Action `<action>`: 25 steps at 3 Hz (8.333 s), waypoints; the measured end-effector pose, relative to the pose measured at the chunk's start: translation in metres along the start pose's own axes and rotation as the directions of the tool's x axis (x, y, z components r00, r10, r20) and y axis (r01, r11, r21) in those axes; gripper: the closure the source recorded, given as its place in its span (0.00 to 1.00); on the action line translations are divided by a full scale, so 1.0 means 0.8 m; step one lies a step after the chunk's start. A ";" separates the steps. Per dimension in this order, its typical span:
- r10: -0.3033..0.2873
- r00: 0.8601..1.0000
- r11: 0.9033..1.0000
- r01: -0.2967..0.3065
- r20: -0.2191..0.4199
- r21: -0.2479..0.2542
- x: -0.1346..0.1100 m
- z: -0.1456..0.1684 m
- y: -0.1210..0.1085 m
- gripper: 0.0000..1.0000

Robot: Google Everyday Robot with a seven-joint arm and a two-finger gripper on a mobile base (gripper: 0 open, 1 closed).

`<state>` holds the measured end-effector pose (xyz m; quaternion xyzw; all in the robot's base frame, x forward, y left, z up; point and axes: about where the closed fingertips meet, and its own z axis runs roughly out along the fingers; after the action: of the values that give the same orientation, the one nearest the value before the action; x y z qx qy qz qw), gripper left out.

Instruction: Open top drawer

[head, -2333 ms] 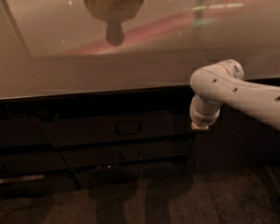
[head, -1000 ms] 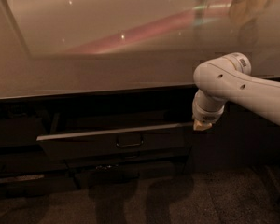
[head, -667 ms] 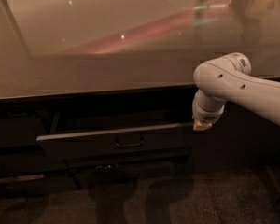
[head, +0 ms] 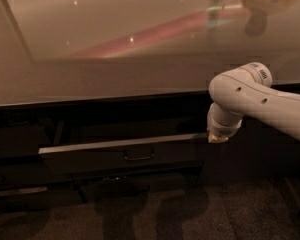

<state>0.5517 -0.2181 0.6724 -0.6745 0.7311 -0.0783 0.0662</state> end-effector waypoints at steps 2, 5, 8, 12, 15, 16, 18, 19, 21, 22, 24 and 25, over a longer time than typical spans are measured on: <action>-0.006 0.999 1.000 0.006 0.039 0.010 -0.005 -0.003 0.034 1.00; -0.025 0.996 0.998 0.020 0.091 0.053 -0.010 -0.022 0.059 1.00; -0.021 0.995 0.993 0.009 0.098 0.120 -0.012 -0.065 0.059 1.00; 0.045 0.992 0.977 -0.068 0.114 0.200 0.012 -0.128 0.011 1.00; 0.122 0.987 0.989 -0.130 0.105 0.076 0.038 -0.069 -0.014 1.00; 0.156 0.983 0.987 -0.158 0.101 0.013 0.051 -0.037 -0.021 1.00; 0.109 0.992 0.994 -0.108 0.058 -0.016 -0.008 -0.024 -0.048 1.00; 0.109 0.992 0.994 -0.108 0.058 -0.016 -0.008 -0.023 -0.048 1.00; 0.053 0.998 0.997 -0.055 -0.027 -0.053 -0.030 0.034 -0.020 1.00; 0.053 0.998 0.997 -0.055 -0.027 -0.053 -0.030 0.034 -0.020 1.00; 0.053 0.998 0.997 -0.055 -0.027 -0.053 -0.030 0.034 -0.020 0.58; 0.053 0.998 0.997 -0.055 -0.027 -0.053 -0.030 0.034 -0.020 0.34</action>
Offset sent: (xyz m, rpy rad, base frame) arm -0.1475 0.0165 -0.0527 0.1313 0.0041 0.0642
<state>0.5751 -0.1960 0.6485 -0.6549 0.7517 -0.0655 0.0406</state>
